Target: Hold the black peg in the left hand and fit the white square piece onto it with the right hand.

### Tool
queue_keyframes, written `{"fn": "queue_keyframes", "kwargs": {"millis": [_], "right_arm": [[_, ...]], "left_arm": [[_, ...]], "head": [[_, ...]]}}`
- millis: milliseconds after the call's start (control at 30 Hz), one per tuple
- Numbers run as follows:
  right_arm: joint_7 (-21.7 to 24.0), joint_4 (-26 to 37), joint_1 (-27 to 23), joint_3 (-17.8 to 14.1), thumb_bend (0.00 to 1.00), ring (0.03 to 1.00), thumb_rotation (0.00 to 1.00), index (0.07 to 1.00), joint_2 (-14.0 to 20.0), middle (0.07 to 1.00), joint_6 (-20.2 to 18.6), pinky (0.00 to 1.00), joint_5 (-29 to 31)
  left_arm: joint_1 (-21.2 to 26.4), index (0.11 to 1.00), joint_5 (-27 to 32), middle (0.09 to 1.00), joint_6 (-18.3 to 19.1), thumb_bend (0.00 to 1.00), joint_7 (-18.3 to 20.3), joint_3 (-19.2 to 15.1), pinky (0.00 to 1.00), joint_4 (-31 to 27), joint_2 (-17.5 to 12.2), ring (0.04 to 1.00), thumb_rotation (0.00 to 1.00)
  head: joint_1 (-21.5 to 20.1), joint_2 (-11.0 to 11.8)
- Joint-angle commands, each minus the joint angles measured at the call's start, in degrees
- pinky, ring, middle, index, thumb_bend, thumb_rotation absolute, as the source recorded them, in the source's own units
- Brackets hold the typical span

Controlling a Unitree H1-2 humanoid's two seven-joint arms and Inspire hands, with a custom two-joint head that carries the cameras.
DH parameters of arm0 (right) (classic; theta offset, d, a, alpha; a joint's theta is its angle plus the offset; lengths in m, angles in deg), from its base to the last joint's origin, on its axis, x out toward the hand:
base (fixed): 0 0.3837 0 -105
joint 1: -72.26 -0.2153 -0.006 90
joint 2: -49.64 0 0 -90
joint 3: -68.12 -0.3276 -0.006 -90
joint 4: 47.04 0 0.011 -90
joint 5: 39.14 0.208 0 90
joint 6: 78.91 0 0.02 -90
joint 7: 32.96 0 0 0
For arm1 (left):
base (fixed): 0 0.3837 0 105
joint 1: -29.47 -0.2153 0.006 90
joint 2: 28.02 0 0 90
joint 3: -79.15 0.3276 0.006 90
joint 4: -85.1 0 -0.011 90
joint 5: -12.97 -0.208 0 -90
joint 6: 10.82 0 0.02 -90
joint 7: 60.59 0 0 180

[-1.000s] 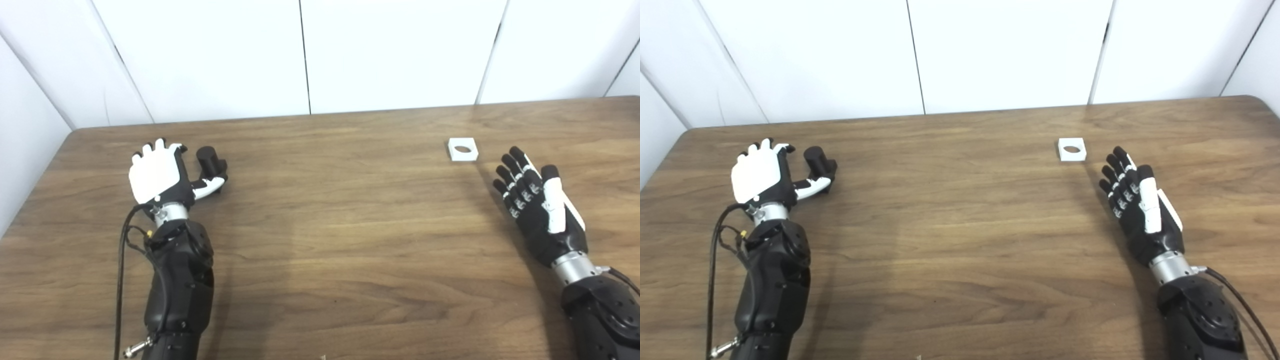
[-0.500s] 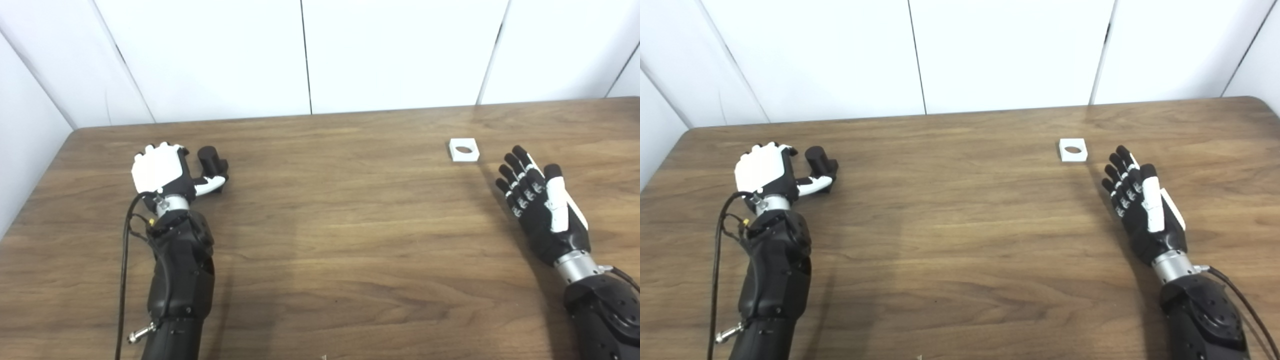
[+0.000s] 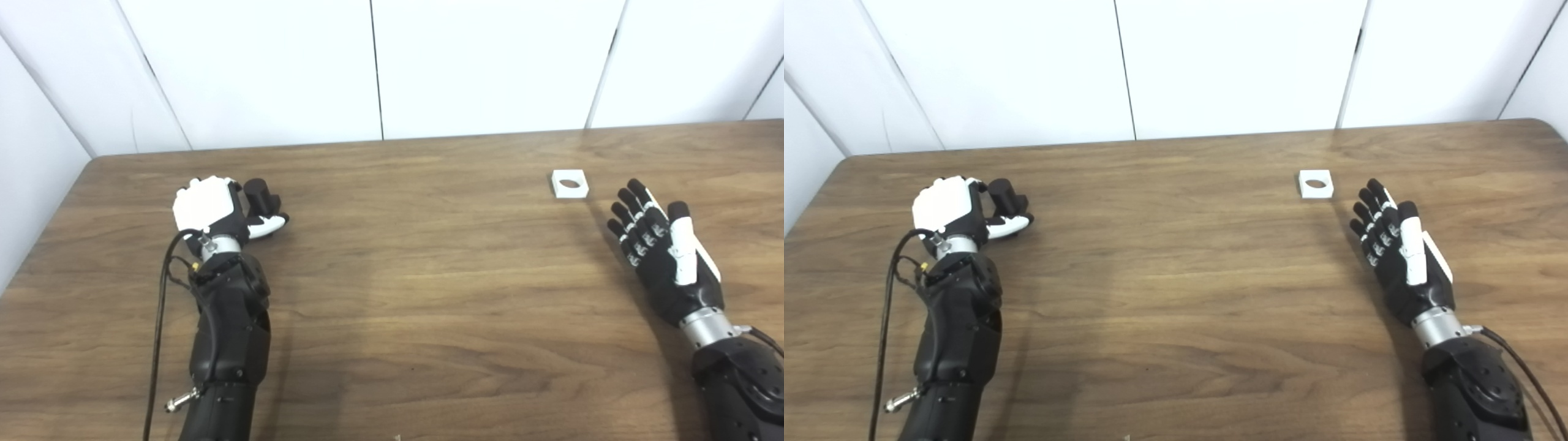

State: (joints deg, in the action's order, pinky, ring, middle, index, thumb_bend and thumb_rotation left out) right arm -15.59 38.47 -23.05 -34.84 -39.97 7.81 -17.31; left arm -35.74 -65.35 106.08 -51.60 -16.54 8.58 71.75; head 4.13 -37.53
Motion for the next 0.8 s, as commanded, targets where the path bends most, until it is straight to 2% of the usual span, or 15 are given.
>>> {"fn": "queue_keyframes", "kwargs": {"millis": [0,433,767], "right_arm": [[0.63,-4.29,3.38,0.36,0.66,1.000,0.93,1.000,-1.36,1.000,2.01,1.00,0.25],[0.96,-4.47,3.47,0.02,0.70,1.000,0.91,1.000,-0.85,1.000,1.84,1.00,0.27],[1.15,-4.49,3.33,0.01,0.70,1.000,0.92,1.000,-0.81,1.000,1.86,1.00,0.28]], "left_arm": [[3.61,0.803,-1.82,0.944,0.01,0.79,-0.88,-0.32,1.00,-0.58,-0.08,1.000,0.51],[4.12,0.754,-1.98,0.926,0.02,0.77,-1.79,0.25,1.00,2.03,-0.19,0.999,0.47],[4.45,0.710,-2.40,0.927,0.01,0.77,-0.83,-0.95,1.00,2.71,0.29,1.000,0.42]], "head": [[0.00,-0.03],[0.34,-0.05],[0.55,-0.06]]}}
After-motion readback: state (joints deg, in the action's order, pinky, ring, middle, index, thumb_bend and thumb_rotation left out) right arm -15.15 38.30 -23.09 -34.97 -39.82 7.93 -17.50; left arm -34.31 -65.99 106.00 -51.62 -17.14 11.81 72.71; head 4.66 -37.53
